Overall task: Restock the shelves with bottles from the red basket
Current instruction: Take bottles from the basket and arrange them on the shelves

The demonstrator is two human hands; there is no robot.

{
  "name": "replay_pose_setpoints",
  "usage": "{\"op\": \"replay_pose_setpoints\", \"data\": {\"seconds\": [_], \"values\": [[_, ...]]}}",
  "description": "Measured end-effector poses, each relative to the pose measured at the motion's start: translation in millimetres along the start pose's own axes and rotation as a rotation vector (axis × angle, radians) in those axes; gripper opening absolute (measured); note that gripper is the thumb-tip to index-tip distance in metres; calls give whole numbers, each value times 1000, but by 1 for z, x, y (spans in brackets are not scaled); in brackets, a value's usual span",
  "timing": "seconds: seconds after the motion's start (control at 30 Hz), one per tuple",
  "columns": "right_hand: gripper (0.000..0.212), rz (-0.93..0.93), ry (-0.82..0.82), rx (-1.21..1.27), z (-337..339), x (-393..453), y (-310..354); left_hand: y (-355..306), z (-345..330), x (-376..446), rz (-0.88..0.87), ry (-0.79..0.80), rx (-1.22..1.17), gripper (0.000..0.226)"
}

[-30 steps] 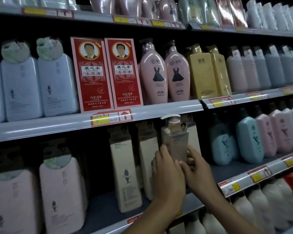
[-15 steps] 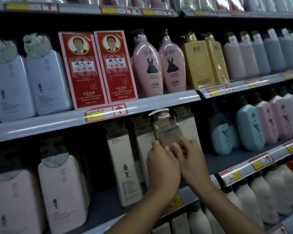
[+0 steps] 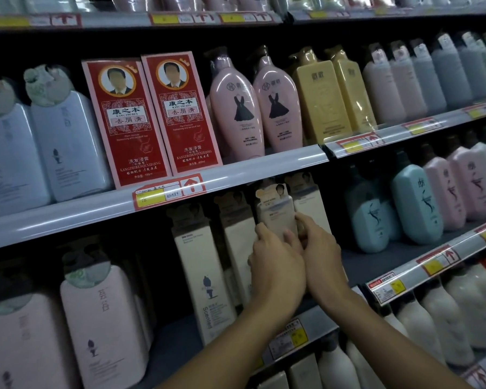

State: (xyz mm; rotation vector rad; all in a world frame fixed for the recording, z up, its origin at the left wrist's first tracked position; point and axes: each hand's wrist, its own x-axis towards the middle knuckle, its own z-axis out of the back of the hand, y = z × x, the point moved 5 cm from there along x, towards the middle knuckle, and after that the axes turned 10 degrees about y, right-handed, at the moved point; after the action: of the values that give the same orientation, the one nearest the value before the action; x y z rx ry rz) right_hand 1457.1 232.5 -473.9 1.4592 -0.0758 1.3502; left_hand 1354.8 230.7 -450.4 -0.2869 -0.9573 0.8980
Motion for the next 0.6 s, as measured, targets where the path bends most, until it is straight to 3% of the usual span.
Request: {"op": "replay_pose_setpoints", "data": {"seconds": [0.23, 0.4, 0.6], "values": [[24, -12, 48, -73, -9, 7, -1, 7, -1, 5, 47, 113, -13, 24], [27, -58, 153, -119, -16, 8, -3, 5, -10, -6, 132, 194, -163, 38], [31, -51, 112, -71, -10, -2, -9, 9, -23, -11, 187, 191, -298, 34]]}}
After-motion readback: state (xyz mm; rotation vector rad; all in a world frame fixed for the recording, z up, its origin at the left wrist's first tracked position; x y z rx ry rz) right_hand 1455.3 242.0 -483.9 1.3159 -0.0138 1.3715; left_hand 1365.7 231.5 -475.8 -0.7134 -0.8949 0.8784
